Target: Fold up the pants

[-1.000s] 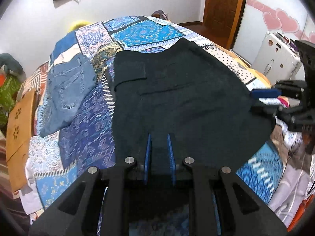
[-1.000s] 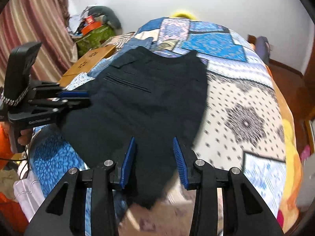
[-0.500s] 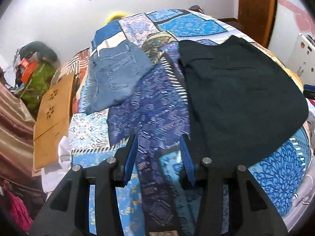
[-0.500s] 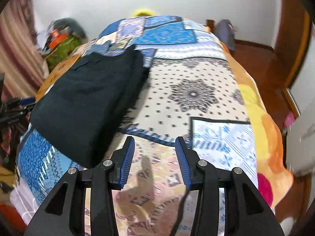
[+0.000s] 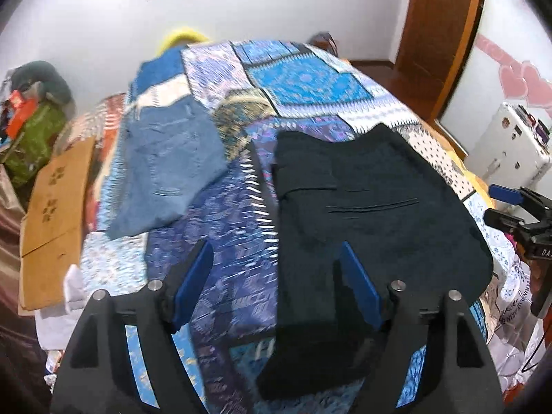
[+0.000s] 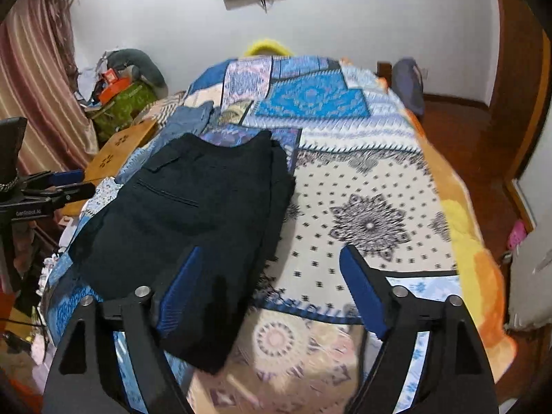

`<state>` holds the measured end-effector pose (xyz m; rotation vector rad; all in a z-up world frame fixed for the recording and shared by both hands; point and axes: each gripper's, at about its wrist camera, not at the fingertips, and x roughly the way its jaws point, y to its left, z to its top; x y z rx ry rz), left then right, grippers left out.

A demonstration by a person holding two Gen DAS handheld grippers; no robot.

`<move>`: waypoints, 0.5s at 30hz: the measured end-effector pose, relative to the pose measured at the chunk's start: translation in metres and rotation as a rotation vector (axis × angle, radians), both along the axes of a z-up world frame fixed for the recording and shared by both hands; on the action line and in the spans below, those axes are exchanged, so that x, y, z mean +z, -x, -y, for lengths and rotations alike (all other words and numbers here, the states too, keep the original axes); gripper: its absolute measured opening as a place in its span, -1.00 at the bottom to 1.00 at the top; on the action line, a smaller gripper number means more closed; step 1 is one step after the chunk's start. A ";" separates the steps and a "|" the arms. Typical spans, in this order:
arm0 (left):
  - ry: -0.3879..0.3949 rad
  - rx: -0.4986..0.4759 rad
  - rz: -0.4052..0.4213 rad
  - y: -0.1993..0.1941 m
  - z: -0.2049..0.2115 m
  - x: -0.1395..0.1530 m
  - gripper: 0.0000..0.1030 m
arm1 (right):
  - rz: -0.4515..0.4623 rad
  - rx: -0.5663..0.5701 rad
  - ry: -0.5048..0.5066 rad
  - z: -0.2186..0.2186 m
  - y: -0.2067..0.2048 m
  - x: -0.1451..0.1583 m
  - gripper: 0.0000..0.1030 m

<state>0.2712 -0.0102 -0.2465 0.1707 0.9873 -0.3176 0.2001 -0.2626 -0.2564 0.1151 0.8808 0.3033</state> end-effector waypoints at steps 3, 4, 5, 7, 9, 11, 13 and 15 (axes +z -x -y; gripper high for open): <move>-0.004 -0.032 -0.077 -0.017 0.012 -0.019 0.48 | -0.061 0.020 -0.017 -0.007 -0.014 -0.015 0.54; 0.001 -0.038 -0.102 -0.022 0.014 -0.025 0.48 | -0.075 0.026 -0.017 -0.009 -0.016 -0.020 0.54; 0.013 -0.043 -0.129 -0.026 0.016 -0.031 0.48 | -0.095 0.037 -0.016 -0.012 -0.020 -0.025 0.54; 0.028 -0.044 -0.158 -0.033 0.018 -0.038 0.48 | -0.116 0.055 -0.018 -0.014 -0.023 -0.032 0.54; 0.027 -0.057 -0.163 -0.037 0.021 -0.042 0.49 | -0.134 0.067 -0.042 -0.013 -0.028 -0.038 0.64; 0.026 -0.077 -0.180 -0.042 0.025 -0.045 0.51 | -0.140 0.076 -0.060 -0.013 -0.032 -0.041 0.65; 0.042 -0.092 -0.207 -0.049 0.028 -0.048 0.53 | -0.149 0.092 -0.081 -0.013 -0.037 -0.044 0.66; 0.063 -0.105 -0.242 -0.056 0.031 -0.052 0.58 | -0.170 0.102 -0.113 -0.012 -0.043 -0.048 0.68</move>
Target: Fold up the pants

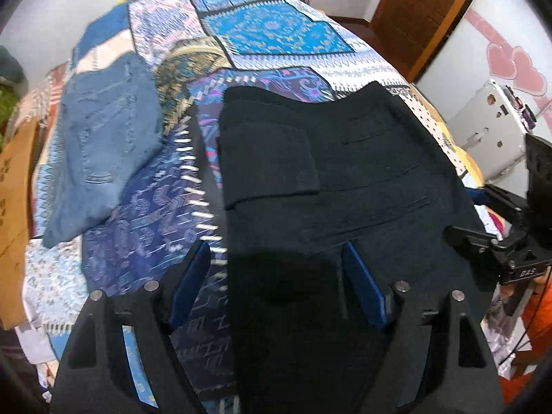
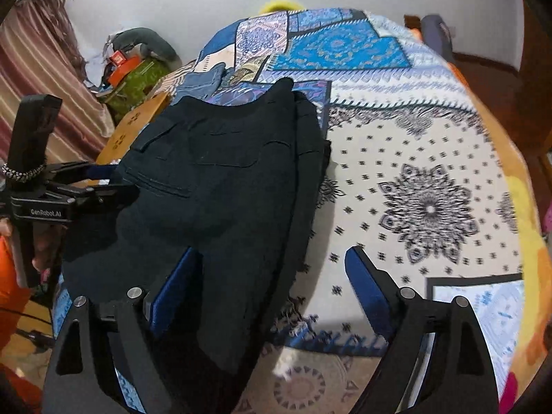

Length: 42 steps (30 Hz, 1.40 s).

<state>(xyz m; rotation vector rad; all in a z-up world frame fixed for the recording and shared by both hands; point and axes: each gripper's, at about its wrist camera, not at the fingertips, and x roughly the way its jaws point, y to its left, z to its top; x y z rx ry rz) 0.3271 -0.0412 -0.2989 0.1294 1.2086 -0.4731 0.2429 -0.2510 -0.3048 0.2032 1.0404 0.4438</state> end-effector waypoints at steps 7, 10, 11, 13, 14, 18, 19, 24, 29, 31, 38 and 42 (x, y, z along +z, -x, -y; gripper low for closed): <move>0.090 0.026 -0.118 -0.019 0.003 -0.016 0.70 | -0.089 0.036 -0.136 -0.002 -0.014 -0.016 0.75; 0.115 0.022 -0.129 -0.021 0.006 -0.016 0.67 | -0.074 0.061 -0.142 -0.007 -0.014 -0.014 0.69; 0.116 0.017 -0.125 -0.020 0.009 -0.015 0.65 | -0.071 0.074 -0.151 -0.009 -0.014 -0.012 0.59; 0.109 0.014 -0.109 -0.020 0.015 -0.013 0.60 | -0.059 0.084 -0.141 -0.013 -0.015 -0.009 0.45; 0.108 0.014 -0.106 -0.021 0.017 -0.013 0.55 | -0.052 0.090 -0.133 -0.014 -0.015 -0.007 0.35; 0.067 -0.038 -0.055 -0.017 0.027 -0.002 0.24 | -0.038 0.101 -0.130 -0.012 -0.014 -0.001 0.03; 0.045 -0.054 -0.024 -0.014 0.030 0.002 0.17 | -0.020 0.104 -0.115 -0.012 -0.011 0.002 0.01; 0.008 -0.076 0.048 -0.005 0.034 0.016 -0.35 | 0.040 0.120 -0.063 -0.018 -0.008 0.017 -0.32; 0.011 -0.090 0.112 0.006 0.036 0.034 -0.52 | 0.114 0.133 -0.048 -0.021 -0.006 0.041 -0.46; 0.015 -0.084 0.146 0.010 0.036 0.044 -0.54 | 0.142 0.144 -0.029 -0.026 -0.005 0.051 -0.47; 0.067 -0.017 0.294 0.019 0.005 0.103 -0.54 | 0.262 0.161 -0.028 -0.041 -0.010 0.101 -0.48; 0.079 0.046 0.380 0.019 -0.020 0.138 -0.54 | 0.349 0.196 -0.027 -0.061 -0.016 0.130 -0.48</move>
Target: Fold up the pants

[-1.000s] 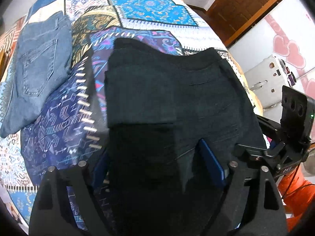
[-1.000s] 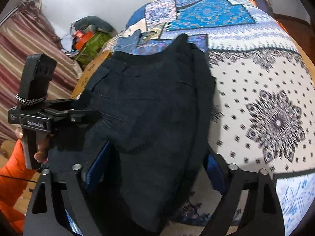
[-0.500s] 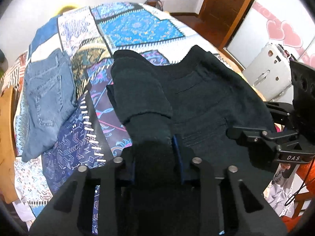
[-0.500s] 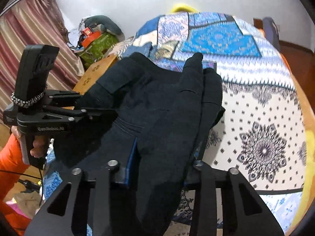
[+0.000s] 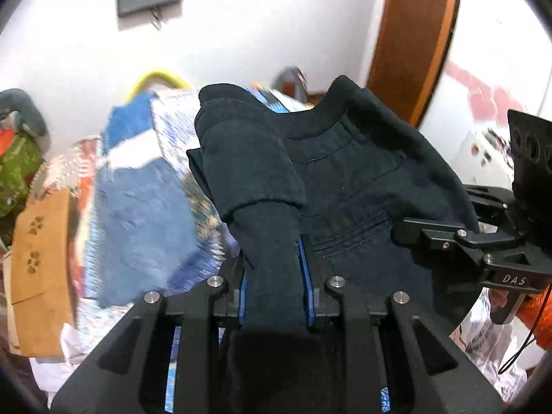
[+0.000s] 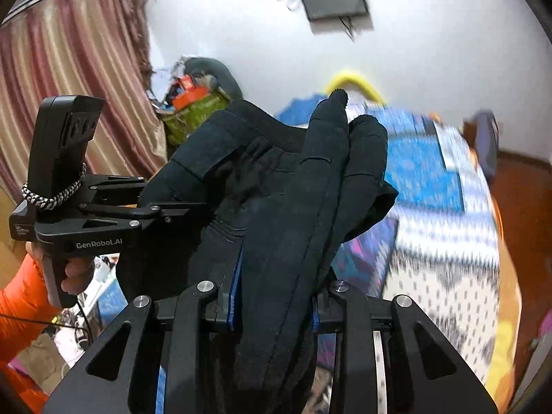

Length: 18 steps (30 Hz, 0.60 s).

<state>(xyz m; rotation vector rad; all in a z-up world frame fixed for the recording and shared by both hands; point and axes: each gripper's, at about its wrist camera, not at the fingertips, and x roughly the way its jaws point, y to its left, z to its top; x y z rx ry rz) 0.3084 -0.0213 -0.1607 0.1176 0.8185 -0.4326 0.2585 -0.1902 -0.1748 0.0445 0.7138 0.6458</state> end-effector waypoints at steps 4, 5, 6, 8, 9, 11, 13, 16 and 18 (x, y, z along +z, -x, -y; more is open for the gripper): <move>-0.004 0.068 0.086 -0.001 -0.029 0.030 -0.54 | 0.071 0.045 -0.016 -0.027 -0.012 0.025 -0.48; -0.005 0.084 0.100 -0.002 -0.035 0.035 -0.54 | 0.089 0.057 -0.020 -0.033 -0.016 0.030 -0.48; -0.004 0.107 0.117 -0.004 -0.045 0.041 -0.54 | 0.109 0.073 -0.022 -0.043 -0.021 0.036 -0.48; 0.001 0.147 0.140 -0.010 -0.063 0.050 -0.54 | 0.143 0.102 -0.028 -0.061 -0.031 0.045 -0.48; 0.002 0.163 0.147 -0.013 -0.071 0.053 -0.54 | 0.154 0.115 -0.030 -0.068 -0.035 0.047 -0.48; 0.002 0.186 0.158 -0.022 -0.086 0.058 -0.54 | 0.170 0.137 -0.039 -0.082 -0.046 0.051 -0.48; 0.011 0.211 0.164 -0.033 -0.105 0.062 -0.54 | 0.182 0.154 -0.049 -0.098 -0.061 0.052 -0.48; 0.044 0.253 0.150 -0.059 -0.132 0.059 -0.54 | 0.184 0.168 -0.063 -0.120 -0.084 0.049 -0.48; 0.067 0.278 0.131 -0.076 -0.147 0.052 -0.54 | 0.180 0.172 -0.070 -0.134 -0.096 0.045 -0.48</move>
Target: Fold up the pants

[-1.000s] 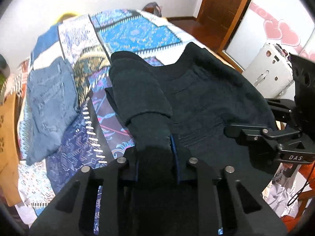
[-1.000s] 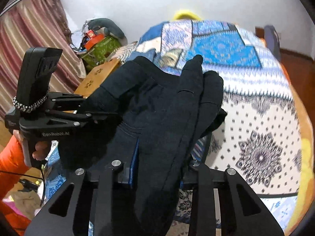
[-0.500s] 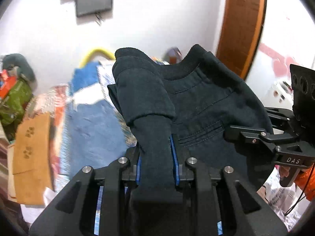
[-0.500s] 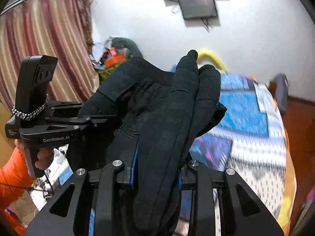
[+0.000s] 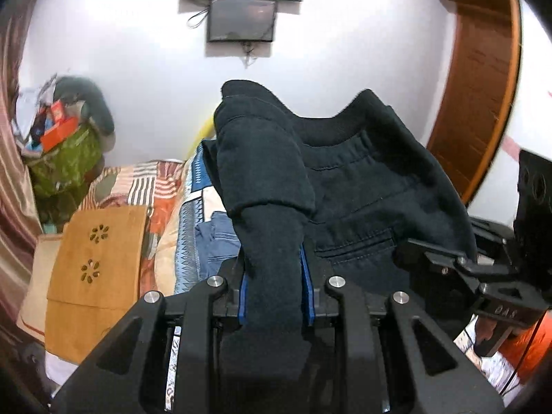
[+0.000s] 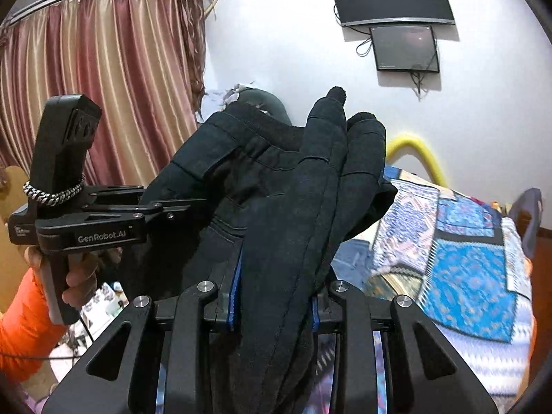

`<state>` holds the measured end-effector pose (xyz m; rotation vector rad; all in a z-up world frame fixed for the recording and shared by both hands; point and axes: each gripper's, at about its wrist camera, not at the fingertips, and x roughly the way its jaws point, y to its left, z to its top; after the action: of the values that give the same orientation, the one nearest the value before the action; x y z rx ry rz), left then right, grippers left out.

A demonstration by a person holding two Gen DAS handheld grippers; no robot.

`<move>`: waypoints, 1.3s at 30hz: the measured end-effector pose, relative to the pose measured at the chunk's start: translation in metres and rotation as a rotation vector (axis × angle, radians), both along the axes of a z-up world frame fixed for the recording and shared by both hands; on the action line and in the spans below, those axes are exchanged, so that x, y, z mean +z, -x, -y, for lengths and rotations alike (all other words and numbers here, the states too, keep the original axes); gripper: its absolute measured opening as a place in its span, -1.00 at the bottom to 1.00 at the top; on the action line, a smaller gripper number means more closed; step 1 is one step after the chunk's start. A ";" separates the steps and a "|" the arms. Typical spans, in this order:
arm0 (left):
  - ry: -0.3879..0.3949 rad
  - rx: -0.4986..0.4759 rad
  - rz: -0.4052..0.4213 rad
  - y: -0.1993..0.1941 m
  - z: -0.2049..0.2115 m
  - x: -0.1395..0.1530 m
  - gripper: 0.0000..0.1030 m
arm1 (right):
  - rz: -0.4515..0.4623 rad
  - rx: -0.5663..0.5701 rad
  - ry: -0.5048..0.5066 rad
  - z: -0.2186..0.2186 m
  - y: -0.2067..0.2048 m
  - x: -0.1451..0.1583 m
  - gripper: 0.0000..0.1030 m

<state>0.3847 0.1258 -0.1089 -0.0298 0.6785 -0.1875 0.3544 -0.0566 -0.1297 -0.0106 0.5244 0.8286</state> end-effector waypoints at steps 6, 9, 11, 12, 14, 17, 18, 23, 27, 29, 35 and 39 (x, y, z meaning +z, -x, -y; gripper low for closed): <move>0.018 0.038 -0.061 -0.048 -0.030 -0.038 -0.54 | -0.062 0.007 0.014 -0.027 -0.042 -0.033 -0.48; 0.014 0.045 -0.115 -0.075 -0.037 -0.072 -0.54 | -0.102 0.003 0.038 -0.038 -0.061 -0.056 -0.48; 0.009 0.051 -0.150 -0.090 -0.041 -0.092 -0.54 | -0.139 0.001 0.056 -0.045 -0.076 -0.077 -0.48; 0.016 0.056 -0.160 -0.097 -0.044 -0.102 -0.54 | -0.154 0.000 0.063 -0.047 -0.082 -0.085 -0.48; 0.007 0.053 -0.173 -0.109 -0.045 -0.120 -0.54 | -0.183 -0.005 0.081 -0.051 -0.094 -0.104 -0.48; 0.002 0.053 -0.226 -0.133 -0.046 -0.156 -0.54 | -0.221 -0.010 0.100 -0.056 -0.112 -0.126 -0.48; 0.006 0.053 -0.242 -0.139 -0.047 -0.166 -0.54 | -0.241 -0.013 0.111 -0.058 -0.119 -0.135 -0.48; 0.022 0.047 -0.346 -0.164 -0.050 -0.221 -0.51 | -0.335 -0.015 0.192 -0.066 -0.143 -0.178 -0.48; -0.017 0.033 -0.387 -0.171 -0.049 -0.251 -0.25 | -0.390 -0.004 0.288 -0.072 -0.154 -0.199 -0.44; -0.018 0.024 -0.376 -0.169 -0.053 -0.255 -0.20 | -0.383 0.008 0.304 -0.069 -0.152 -0.198 -0.36; -0.102 0.037 -0.336 -0.148 -0.057 -0.238 -0.17 | -0.373 -0.021 0.309 -0.041 -0.141 -0.185 -0.31; -0.152 0.079 -0.349 -0.140 -0.070 -0.234 -0.17 | -0.335 -0.051 0.333 -0.019 -0.132 -0.180 -0.26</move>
<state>0.5244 0.1963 -0.3426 0.0578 1.0365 -0.0534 0.4865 -0.0378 -0.3093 -0.1658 0.9716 0.6885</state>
